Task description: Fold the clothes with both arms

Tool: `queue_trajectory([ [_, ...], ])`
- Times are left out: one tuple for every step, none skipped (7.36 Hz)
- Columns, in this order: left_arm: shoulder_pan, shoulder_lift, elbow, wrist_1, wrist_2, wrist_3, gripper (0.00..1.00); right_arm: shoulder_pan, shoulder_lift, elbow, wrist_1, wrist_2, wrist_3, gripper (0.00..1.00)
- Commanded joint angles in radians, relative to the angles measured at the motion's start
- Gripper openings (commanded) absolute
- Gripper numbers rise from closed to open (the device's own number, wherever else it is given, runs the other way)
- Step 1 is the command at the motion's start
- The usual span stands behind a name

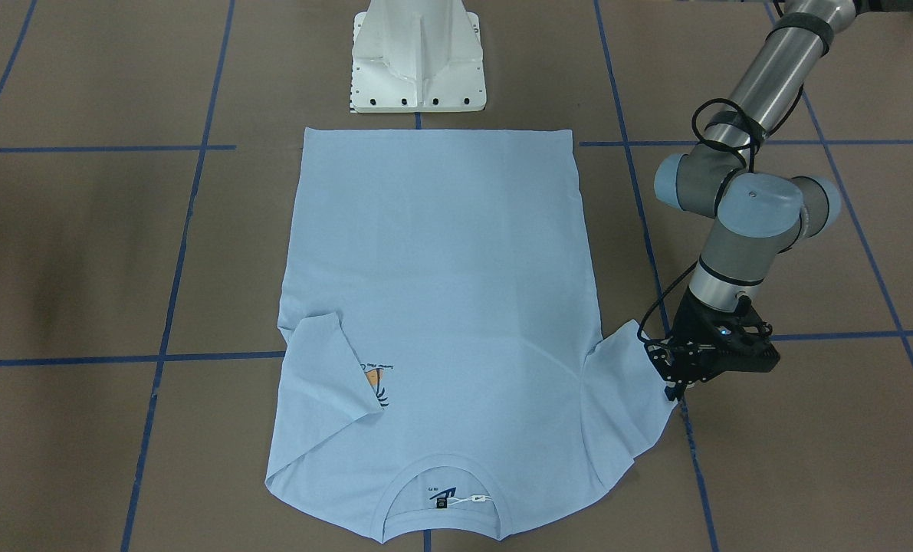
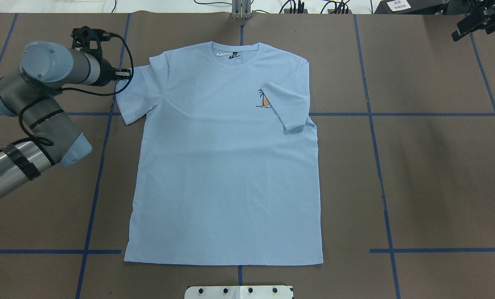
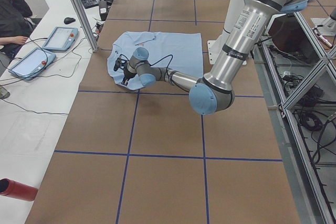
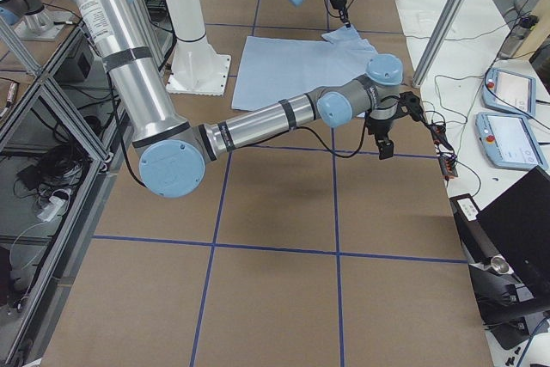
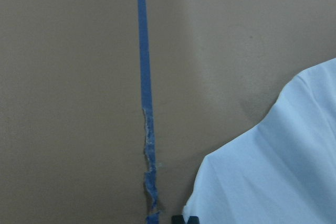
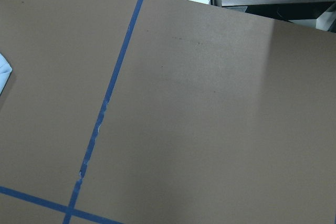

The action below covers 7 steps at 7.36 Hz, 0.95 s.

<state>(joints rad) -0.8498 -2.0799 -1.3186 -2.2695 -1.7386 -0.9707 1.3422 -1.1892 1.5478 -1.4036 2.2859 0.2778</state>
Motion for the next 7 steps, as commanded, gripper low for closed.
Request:
queue_trajectory([
  [0.072, -0.128, -0.062, 0.292, 0.054, -0.028, 0.00, 0.000, -0.001, 0.000, 0.002, 0.000, 0.004, 1.00],
  [0.101, -0.181, -0.059, 0.361, 0.060, -0.102, 0.00, 0.000, 0.000, 0.000, 0.000, -0.002, 0.006, 1.00],
  [0.126, -0.209, -0.036, 0.363, 0.060, -0.118, 0.00, 0.000, 0.002, -0.001, 0.000, -0.002, 0.006, 1.00],
  [0.133, -0.280, 0.063, 0.361, 0.062, -0.149, 0.00, -0.002, 0.002, -0.002, 0.000, -0.002, 0.008, 1.00],
  [0.135, -0.322, 0.135, 0.349, 0.060, -0.160, 0.00, -0.002, 0.003, -0.002, 0.000, -0.002, 0.008, 1.00],
  [0.141, -0.322, 0.139, 0.347, 0.062, -0.160, 0.00, -0.003, 0.003, -0.002, 0.000, -0.003, 0.009, 1.00],
  [0.143, -0.324, 0.139, 0.349, 0.060, -0.163, 0.00, -0.003, 0.005, -0.002, 0.000, -0.003, 0.009, 1.00],
])
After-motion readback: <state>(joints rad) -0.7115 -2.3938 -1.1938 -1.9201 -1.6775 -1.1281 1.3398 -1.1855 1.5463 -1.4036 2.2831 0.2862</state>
